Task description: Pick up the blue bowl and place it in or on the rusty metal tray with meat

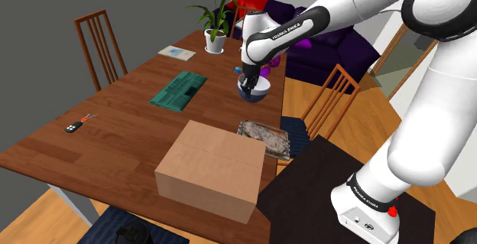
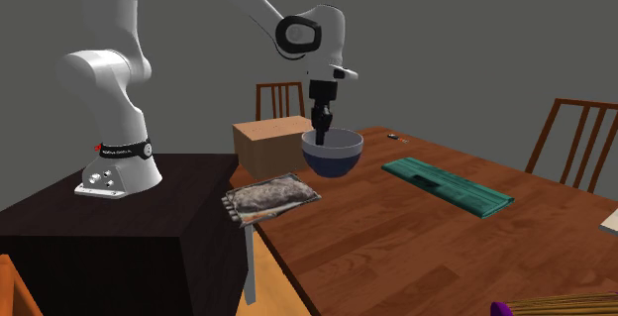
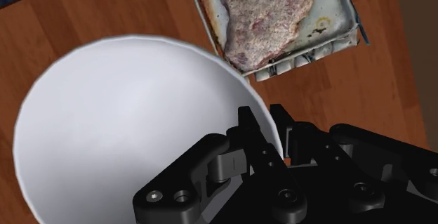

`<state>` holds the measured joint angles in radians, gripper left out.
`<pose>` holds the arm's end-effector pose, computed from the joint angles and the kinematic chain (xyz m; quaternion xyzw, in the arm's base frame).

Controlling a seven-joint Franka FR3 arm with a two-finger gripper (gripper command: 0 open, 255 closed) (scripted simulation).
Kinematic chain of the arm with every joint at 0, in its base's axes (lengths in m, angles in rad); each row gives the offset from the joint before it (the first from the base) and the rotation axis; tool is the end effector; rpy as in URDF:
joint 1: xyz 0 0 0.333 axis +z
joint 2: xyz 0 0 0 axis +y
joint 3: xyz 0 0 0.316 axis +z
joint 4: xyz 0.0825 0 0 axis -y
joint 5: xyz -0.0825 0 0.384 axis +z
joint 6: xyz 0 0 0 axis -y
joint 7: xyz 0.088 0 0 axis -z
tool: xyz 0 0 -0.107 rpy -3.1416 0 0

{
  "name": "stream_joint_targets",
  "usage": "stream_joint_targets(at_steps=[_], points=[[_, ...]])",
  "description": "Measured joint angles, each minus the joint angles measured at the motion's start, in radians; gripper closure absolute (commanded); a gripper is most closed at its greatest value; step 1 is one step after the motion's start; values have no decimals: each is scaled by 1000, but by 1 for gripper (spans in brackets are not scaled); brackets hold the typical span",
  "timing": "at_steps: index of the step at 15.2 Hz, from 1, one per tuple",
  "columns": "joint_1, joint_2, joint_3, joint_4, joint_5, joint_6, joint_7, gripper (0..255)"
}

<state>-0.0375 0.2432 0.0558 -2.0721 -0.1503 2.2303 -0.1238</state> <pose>0.5733 0.0053 0.3066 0.9908 0.1186 -0.0445 0.0483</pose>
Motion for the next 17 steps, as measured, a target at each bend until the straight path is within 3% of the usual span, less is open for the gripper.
stream_joint_targets(at_steps=[13,17], points=[[69,-434,66,-508,56,66,101,255],[76,-440,75,-560,57,110,120,255]])
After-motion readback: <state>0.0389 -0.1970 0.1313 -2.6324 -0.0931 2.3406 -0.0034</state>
